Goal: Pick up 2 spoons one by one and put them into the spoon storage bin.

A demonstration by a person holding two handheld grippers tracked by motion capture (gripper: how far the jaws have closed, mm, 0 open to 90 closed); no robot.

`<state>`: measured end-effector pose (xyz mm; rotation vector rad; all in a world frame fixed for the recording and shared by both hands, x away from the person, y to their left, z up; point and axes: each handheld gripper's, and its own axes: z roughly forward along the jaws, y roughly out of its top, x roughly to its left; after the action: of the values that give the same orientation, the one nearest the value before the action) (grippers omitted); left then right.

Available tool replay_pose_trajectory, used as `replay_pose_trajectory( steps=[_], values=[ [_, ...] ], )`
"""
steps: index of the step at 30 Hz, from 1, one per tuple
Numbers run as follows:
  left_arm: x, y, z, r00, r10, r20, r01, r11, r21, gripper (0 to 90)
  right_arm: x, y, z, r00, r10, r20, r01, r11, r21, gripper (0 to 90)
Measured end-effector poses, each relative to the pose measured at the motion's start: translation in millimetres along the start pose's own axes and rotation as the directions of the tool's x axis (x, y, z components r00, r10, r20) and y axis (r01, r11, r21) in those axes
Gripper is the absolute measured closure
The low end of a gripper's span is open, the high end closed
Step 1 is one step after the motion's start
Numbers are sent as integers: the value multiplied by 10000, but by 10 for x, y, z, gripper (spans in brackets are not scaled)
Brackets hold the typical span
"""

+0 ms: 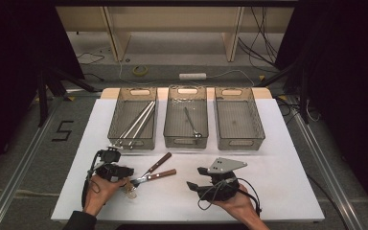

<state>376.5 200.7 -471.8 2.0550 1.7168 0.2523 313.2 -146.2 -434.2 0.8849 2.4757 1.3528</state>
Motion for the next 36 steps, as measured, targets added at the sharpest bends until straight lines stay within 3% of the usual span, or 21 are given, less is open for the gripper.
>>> replay_pose_trajectory(
  steps=[14,36],
  values=[
    [-3,64,33,9994,116,-316,-118,9999,-46,582,3,-4,12,10000,-80,1,80,10000,23,391],
    [1,103,40,9998,-29,-197,29,10000,9,665,-1,-6,32,10000,-81,-21,81,9999,119,396]
  ],
)
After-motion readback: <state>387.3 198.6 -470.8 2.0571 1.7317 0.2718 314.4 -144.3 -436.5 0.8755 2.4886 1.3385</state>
